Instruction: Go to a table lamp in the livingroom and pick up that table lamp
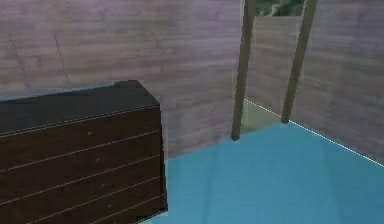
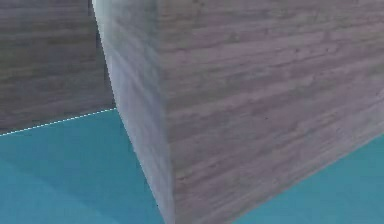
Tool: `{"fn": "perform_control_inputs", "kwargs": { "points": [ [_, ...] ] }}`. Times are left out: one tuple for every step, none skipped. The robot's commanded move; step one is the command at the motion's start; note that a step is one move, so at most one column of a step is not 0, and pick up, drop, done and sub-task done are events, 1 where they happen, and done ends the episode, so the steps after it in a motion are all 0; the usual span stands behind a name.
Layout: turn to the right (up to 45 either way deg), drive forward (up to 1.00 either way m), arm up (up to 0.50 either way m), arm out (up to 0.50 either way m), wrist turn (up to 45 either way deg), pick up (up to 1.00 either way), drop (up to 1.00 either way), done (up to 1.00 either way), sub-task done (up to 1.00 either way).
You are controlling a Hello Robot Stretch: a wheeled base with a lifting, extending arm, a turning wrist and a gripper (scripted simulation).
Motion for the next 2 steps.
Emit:
{"fn": "perform_control_inputs", "kwargs": {
  "points": [
    [0.0, 0.55, 0.0, 0.0, 0.0, 0.0, 0.0, 0.0, 0.0],
    [45.0, 0.0, 0.0, 0.0, 0.0, 0.0, 0.0, 0.0, 0.0]
  ]
}}
